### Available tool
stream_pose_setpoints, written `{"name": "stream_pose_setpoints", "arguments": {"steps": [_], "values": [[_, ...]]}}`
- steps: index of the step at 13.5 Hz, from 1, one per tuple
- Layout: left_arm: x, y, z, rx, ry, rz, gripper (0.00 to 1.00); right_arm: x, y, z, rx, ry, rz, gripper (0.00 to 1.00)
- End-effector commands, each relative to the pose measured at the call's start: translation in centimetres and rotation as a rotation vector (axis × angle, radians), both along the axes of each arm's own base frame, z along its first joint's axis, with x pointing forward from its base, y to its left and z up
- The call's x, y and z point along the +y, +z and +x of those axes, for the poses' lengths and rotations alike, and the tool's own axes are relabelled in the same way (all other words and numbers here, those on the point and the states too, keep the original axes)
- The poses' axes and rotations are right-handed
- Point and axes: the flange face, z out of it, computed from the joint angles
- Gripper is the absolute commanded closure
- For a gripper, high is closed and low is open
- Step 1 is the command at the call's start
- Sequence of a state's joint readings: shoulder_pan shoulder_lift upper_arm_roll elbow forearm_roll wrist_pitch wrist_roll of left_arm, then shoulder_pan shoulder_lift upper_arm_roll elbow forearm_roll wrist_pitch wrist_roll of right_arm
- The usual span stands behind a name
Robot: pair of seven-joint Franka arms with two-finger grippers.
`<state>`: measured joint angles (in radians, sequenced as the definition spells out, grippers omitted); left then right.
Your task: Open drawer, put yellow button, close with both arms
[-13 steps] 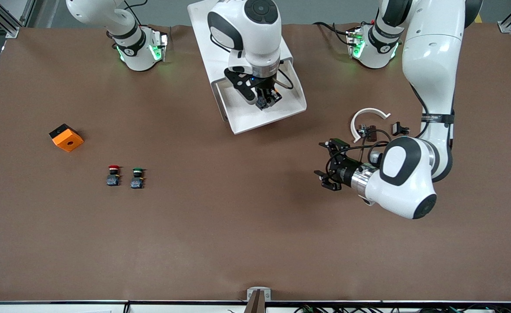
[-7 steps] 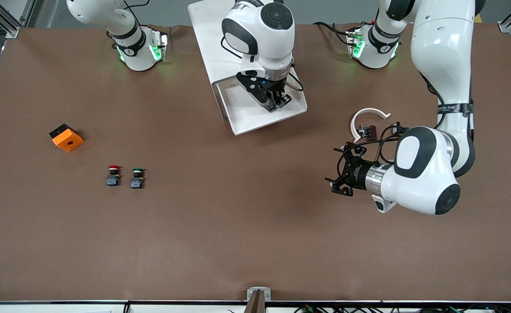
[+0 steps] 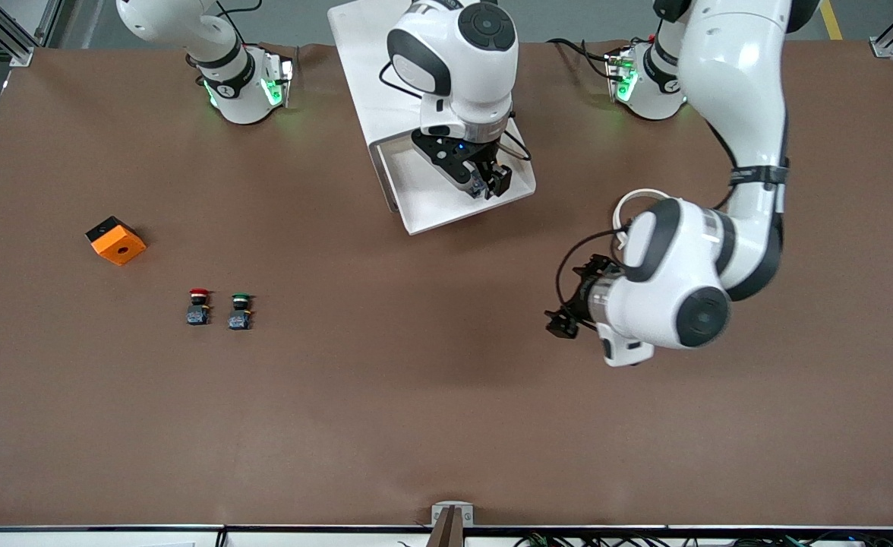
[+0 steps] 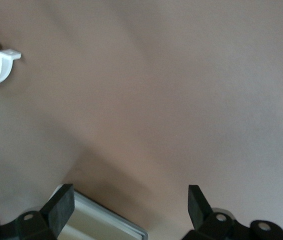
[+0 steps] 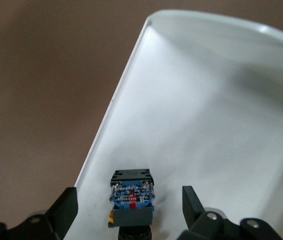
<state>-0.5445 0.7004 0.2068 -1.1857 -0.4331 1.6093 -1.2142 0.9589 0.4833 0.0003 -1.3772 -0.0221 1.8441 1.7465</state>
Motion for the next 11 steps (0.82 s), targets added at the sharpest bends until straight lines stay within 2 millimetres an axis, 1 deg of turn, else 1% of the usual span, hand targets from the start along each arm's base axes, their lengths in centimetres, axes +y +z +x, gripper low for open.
{"name": "stream_pose_setpoints", "arguments": {"steps": [1,3,4,6,8,9,10,11], "values": [[-3.1,2.2,-2.9,-0.088,-0.125,0.026,0.00,-1.8,2.6,2.6,0.021,0.068,-0.020,0.00],[-5.5,2.6,-4.9,-0.127,-0.178,0.046,0.00,-4.5,3.6,5.0,0.042,0.170,-0.028,0.00],[-6.3,2.3,-5.6,-0.139,-0.188,0.042,0.00,-6.6,4.9,6.6,0.046,0.237,-0.023,0.00],[-8.5,0.8,-7.4,-0.151,-0.229,0.055,0.00,-12.4,6.9,10.7,0.062,0.353,-0.022,0.00],[-10.0,-0.8,-9.3,-0.169,-0.274,0.088,0.00,-18.4,8.5,14.4,0.075,0.467,-0.016,0.00],[-10.6,-1.2,-10.2,-0.185,-0.294,0.093,0.00,-22.1,8.9,16.3,0.092,0.519,-0.015,0.00],[-11.2,-1.0,-10.9,-0.195,-0.306,0.087,0.00,-25.0,9.3,17.5,0.111,0.555,-0.014,0.00],[-12.2,-1.0,-12.1,-0.193,-0.327,0.086,0.00,-28.3,10.0,18.6,0.121,0.580,-0.011,0.00]]}}
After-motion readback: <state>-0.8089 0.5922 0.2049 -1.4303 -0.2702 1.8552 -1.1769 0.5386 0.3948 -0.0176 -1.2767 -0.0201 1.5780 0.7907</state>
